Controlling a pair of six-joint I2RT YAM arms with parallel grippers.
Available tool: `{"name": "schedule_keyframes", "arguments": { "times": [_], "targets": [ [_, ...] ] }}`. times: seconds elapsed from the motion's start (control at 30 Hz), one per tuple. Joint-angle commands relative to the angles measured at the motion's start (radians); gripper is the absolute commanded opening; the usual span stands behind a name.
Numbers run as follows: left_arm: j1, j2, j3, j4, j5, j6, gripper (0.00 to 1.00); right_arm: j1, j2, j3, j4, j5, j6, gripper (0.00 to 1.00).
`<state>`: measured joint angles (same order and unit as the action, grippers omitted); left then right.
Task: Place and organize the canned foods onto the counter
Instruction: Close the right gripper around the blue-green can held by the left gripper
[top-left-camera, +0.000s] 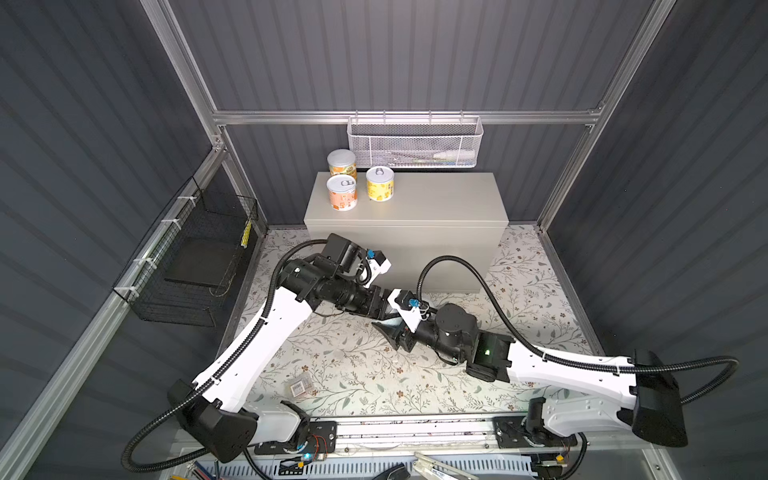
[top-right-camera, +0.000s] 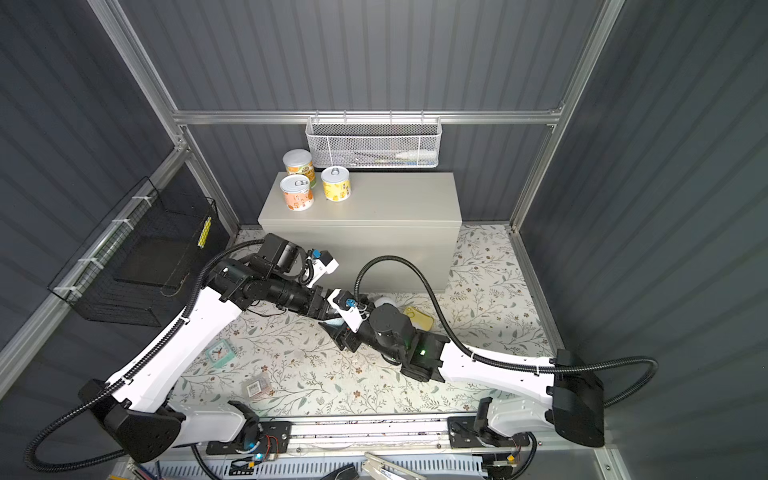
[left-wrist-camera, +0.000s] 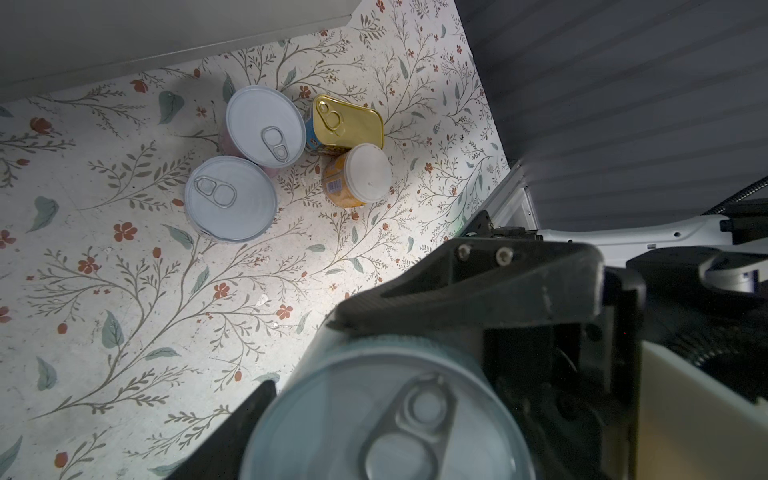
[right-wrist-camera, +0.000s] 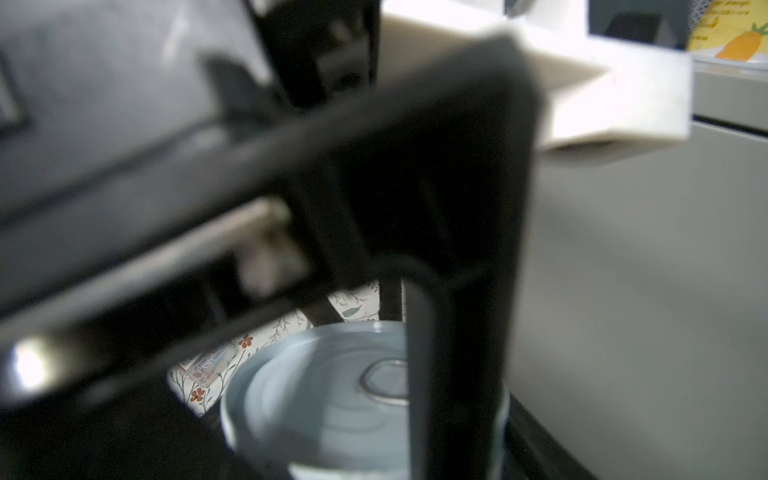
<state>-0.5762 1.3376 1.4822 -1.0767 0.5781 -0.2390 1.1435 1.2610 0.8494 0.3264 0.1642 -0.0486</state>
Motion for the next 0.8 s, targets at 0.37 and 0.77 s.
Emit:
{"name": "schedule_keyframes", "arguments": {
  "times": [0.37, 0.77],
  "targets": [
    [0.003, 0.02, 0.049, -0.03, -0.028, 0.026, 1.0, -0.001, -0.059, -0.024, 0.083, 0.056, 0.016, 0.77],
    [0.003, 0.015, 0.05, -0.033, -0.037, 0.005, 1.0, -0.002, -0.15, -0.108, 0.05, 0.176, 0.052, 0.76]
  ]
}}
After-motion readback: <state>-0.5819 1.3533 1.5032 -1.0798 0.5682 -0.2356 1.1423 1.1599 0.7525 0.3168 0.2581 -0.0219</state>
